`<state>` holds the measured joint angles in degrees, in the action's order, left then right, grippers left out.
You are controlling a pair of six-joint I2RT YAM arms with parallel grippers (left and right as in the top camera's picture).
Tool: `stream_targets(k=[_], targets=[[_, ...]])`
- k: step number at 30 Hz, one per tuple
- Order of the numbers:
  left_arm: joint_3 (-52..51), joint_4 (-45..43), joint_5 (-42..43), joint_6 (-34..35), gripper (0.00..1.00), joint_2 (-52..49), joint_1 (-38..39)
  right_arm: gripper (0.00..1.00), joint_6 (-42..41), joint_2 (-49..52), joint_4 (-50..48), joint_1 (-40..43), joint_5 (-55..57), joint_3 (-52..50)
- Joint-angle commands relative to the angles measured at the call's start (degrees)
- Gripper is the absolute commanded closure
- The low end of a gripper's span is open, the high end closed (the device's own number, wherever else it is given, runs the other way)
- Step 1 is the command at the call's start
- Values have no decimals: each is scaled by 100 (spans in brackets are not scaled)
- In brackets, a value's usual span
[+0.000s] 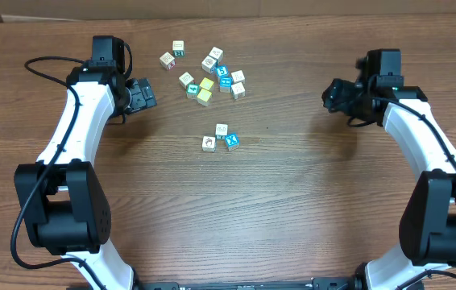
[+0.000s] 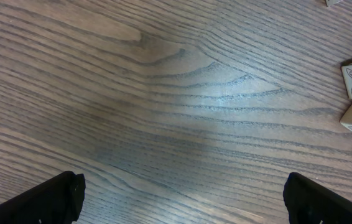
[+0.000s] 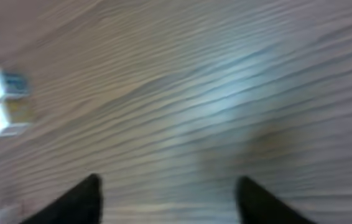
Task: Form a circle
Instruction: 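Swing the right gripper over the front blue X block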
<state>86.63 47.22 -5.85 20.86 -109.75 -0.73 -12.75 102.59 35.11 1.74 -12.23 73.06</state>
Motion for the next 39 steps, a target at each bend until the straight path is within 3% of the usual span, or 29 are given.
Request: stream_targets(k=[1,2,4,9,14,25,39], targets=[[85,11,-72,-7,0,-39,35,53,389,-337,4,-129,-1182,52],[85,11,-72,-7,1,-39,35,62,389,-417,52,-186,-1126,52],[85,11,-72,-7,0,-39,35,66,431,-619,192,-334,-1078,52],[85,11,-72,-7,1,-39,35,53,599,-905,529,-901,-883,52],[85,11,-72,-7,1,-39,35,46,549,-896,748,-1829,330,-24],[85,13,-72,-7,0,-39,35,47,50,-487,479,-3432,1591,-35],[85,13,-72,-7,0,-39,35,46,33,501,-212,-3965,1777,-35]])
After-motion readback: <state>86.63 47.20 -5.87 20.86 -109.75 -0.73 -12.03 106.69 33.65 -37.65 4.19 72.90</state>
